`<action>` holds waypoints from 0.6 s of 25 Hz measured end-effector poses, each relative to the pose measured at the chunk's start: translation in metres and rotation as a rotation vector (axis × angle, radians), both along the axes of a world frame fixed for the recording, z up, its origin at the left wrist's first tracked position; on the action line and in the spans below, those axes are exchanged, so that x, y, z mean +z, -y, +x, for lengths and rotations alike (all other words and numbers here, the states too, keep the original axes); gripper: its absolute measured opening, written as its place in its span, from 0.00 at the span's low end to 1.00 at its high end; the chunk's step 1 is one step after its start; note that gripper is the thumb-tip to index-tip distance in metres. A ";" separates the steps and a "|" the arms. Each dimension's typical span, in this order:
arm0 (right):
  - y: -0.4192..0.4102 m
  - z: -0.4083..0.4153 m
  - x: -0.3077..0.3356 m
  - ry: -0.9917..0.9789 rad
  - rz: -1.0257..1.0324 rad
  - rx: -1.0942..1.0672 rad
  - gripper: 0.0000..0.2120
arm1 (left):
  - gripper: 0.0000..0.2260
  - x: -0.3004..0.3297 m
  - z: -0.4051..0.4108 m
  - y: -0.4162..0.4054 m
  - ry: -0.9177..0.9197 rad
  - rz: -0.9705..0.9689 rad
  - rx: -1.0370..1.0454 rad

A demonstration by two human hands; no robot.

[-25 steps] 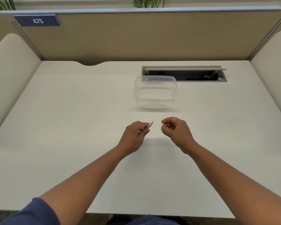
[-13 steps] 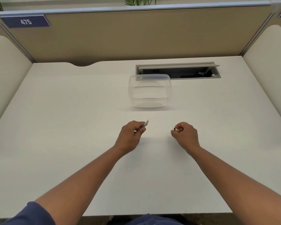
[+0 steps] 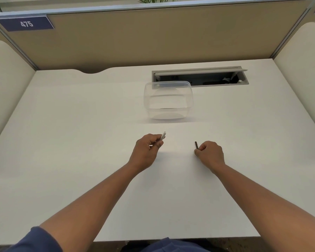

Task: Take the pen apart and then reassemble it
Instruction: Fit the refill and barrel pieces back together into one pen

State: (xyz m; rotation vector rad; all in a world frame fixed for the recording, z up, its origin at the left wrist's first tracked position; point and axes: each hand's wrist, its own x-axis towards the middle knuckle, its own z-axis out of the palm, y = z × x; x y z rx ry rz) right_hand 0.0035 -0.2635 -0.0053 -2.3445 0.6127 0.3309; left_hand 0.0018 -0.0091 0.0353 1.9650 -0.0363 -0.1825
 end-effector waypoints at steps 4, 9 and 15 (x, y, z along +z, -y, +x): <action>-0.001 -0.001 0.008 -0.023 0.038 -0.022 0.03 | 0.10 0.000 -0.001 0.001 -0.001 -0.009 0.005; -0.006 0.000 0.037 0.113 0.194 0.009 0.01 | 0.09 0.000 0.001 0.000 -0.009 -0.020 0.011; -0.020 0.003 0.081 0.300 0.451 0.155 0.03 | 0.09 0.002 0.001 0.001 -0.023 -0.020 -0.005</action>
